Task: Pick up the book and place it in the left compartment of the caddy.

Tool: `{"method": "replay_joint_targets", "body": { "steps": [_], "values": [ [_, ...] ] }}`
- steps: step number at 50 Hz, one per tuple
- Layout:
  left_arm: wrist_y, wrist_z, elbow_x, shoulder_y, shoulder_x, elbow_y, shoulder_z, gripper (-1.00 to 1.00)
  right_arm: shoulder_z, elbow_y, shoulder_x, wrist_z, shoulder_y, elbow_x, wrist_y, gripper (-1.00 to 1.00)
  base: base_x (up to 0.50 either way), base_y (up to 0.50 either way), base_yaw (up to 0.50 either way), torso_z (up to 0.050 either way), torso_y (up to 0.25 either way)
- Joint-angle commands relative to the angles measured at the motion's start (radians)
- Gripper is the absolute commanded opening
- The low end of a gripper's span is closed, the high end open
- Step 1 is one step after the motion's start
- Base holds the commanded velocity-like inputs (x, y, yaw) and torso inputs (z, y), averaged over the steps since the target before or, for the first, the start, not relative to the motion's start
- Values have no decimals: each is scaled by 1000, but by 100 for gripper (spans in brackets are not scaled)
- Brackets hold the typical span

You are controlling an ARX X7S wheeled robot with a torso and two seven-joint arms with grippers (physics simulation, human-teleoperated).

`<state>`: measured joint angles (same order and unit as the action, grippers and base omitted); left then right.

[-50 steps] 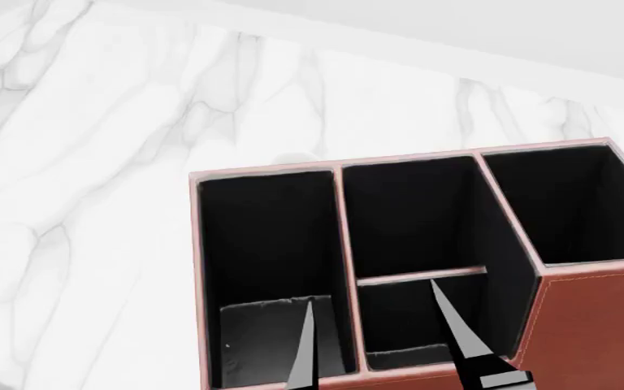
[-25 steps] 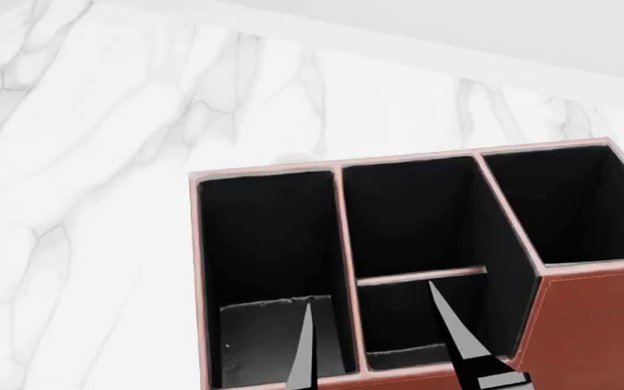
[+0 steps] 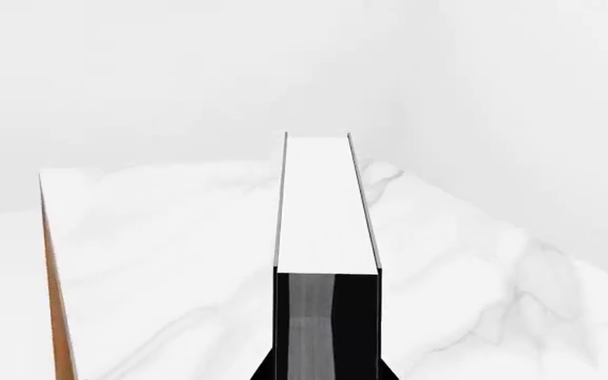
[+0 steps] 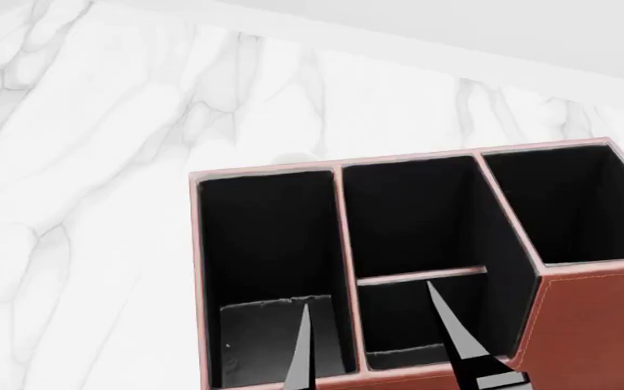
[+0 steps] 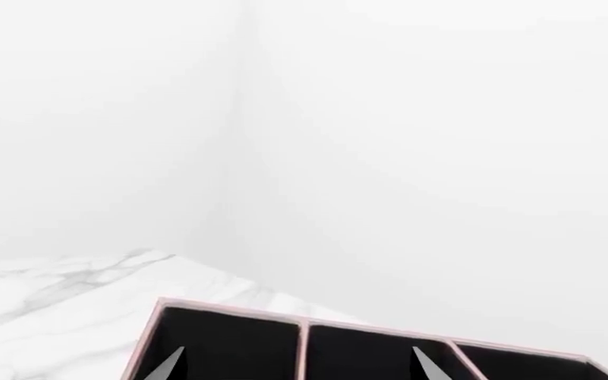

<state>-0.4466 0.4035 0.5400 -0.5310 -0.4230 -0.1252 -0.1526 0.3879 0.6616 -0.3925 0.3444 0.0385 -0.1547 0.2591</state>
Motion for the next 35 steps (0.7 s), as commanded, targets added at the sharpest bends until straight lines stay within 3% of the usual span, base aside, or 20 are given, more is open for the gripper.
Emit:
{"method": "replay_joint_targets", "body": {
  "steps": [1,12,35],
  "values": [
    [-209,66,122,-12,-33,434,15,-100,-1,8,-4,4,1,-4,3,100,0,0,0,0,0],
    [-316,82,199,-100,-18,572,97,-100,-5,21,-8,9,1,-11,11,100,0,0,0,0,1],
    [-370,82,200,-262,96,562,285,-100,-1,15,-12,14,4,-13,6,100,0,0,0,0,2]
  ]
}}
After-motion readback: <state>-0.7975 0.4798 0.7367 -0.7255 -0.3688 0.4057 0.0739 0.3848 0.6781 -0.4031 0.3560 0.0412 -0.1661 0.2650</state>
